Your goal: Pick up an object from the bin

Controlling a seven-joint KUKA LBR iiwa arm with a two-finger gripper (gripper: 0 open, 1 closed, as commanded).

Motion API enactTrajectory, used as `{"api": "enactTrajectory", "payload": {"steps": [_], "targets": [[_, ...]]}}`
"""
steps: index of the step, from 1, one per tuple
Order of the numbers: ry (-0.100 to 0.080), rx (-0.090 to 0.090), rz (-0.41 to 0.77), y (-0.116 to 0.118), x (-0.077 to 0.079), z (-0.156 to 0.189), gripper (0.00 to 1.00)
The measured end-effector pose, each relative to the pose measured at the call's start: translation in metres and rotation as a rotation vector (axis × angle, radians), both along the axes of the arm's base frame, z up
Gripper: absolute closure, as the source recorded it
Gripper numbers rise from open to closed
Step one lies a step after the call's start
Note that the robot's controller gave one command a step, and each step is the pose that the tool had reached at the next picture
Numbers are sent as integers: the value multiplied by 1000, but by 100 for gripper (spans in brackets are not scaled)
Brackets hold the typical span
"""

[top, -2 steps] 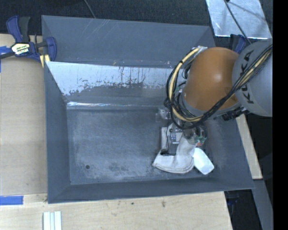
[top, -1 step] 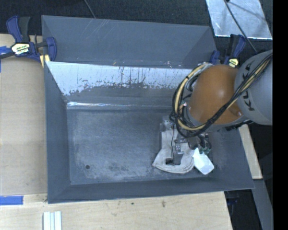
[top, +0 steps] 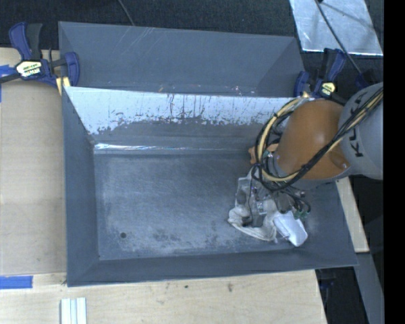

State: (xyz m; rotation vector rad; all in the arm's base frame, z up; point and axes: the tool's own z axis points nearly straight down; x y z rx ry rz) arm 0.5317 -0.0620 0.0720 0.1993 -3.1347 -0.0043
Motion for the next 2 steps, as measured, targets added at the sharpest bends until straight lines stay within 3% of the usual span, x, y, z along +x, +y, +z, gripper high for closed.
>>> {"api": "enactTrajectory", "payload": {"steps": [1,2], "targets": [[0,0,0,0,0,0,100],[-7,-3,-40,-1,20,158,100]]}}
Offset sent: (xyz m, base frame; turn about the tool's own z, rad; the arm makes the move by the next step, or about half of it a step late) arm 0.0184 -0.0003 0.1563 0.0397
